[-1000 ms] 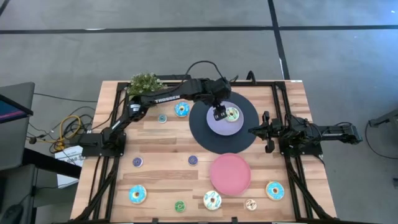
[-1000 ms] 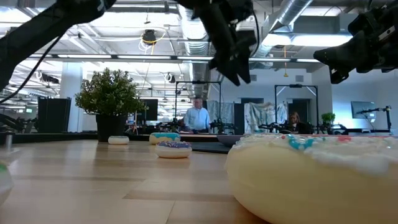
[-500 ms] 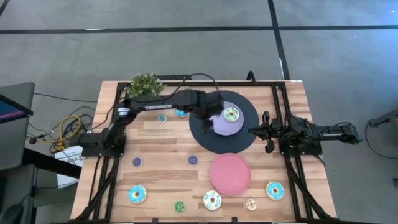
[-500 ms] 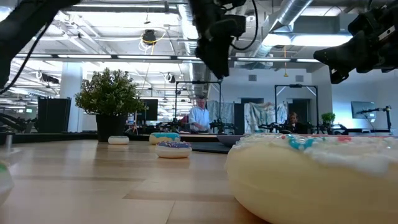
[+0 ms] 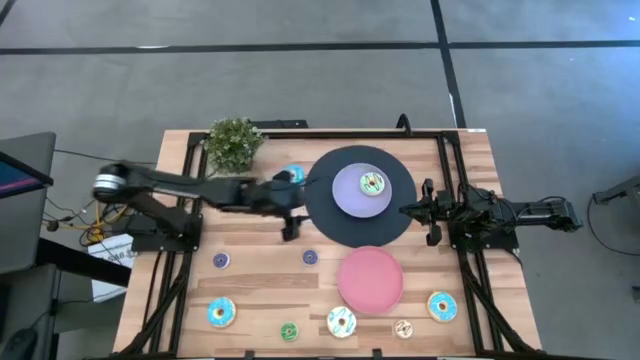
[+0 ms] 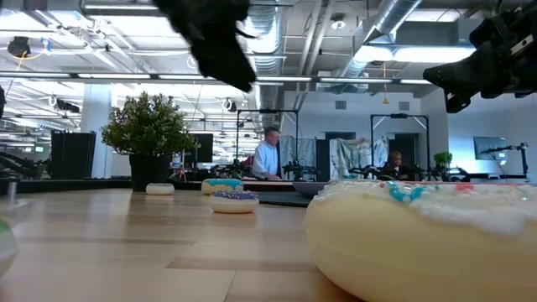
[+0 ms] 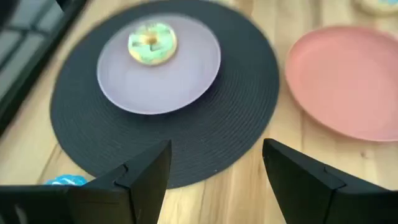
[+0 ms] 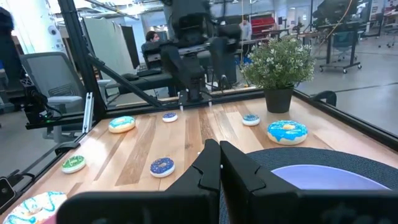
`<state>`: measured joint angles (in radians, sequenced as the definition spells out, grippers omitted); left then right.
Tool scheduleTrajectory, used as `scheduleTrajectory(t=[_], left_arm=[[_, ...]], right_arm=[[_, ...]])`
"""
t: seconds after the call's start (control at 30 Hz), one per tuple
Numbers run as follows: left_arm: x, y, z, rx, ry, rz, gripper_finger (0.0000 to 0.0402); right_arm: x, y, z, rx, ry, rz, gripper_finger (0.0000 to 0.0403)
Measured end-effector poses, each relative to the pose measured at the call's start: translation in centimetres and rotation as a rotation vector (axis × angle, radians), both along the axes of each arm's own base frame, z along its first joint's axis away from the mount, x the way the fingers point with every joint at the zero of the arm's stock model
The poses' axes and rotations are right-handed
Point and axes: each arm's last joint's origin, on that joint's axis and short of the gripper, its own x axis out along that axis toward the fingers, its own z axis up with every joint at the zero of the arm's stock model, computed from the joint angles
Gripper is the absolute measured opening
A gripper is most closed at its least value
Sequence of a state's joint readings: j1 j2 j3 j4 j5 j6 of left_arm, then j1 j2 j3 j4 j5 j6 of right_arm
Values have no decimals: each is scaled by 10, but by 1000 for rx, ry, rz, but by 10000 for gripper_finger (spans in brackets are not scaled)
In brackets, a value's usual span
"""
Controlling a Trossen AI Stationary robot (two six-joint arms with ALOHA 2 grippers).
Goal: Pick & Place donuts
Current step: Put the small white donut into the pink plate
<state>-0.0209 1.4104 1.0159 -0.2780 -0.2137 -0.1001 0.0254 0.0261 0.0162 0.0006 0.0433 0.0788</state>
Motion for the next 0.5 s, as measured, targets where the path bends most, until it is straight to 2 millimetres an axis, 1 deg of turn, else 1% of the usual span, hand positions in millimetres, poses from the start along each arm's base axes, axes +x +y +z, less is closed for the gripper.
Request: scheduleTrajectory(t=[0.27, 0.4, 0.5], left_arm=[[-75, -11, -18, 70, -236, 64, 247], [-106, -11, -33, 145, -302, 37, 247], [-124, -9, -43, 170, -347, 25, 247]], right_arm=[[0, 0, 0, 0, 0, 0, 0], [0, 0, 0, 0, 0, 0, 0], [0, 0, 0, 0, 0, 0, 0]])
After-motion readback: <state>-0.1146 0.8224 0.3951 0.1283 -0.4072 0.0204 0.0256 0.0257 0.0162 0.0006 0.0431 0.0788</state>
